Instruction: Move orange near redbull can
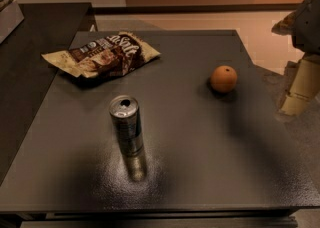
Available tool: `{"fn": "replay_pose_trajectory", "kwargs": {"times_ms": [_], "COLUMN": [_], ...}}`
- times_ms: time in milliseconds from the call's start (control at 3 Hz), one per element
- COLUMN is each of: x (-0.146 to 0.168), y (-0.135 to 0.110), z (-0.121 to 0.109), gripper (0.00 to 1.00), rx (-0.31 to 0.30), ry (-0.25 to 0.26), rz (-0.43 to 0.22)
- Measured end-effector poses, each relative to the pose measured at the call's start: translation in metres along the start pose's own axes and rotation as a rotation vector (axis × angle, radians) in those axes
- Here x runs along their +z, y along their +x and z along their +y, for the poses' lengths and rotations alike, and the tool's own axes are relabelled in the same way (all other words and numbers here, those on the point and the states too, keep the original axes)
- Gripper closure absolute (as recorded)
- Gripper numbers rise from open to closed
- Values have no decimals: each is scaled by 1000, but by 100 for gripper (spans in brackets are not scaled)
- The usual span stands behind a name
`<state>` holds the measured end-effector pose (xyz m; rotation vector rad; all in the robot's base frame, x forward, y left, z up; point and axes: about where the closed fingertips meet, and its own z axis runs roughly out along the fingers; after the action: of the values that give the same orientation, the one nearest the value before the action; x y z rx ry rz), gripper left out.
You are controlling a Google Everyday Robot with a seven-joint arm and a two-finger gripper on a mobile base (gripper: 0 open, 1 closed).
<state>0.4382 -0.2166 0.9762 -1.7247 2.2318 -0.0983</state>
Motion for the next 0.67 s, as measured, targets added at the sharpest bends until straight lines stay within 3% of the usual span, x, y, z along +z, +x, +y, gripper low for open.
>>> {"fn": "replay_pose_trajectory", "kwargs": {"times_ms": [333, 667], "x": [0, 18], "y": [0, -8], "z": [0, -11], "gripper": [0, 0], "rx": [-1, 30], "ry": [2, -11], "rz": [-1, -43]}}
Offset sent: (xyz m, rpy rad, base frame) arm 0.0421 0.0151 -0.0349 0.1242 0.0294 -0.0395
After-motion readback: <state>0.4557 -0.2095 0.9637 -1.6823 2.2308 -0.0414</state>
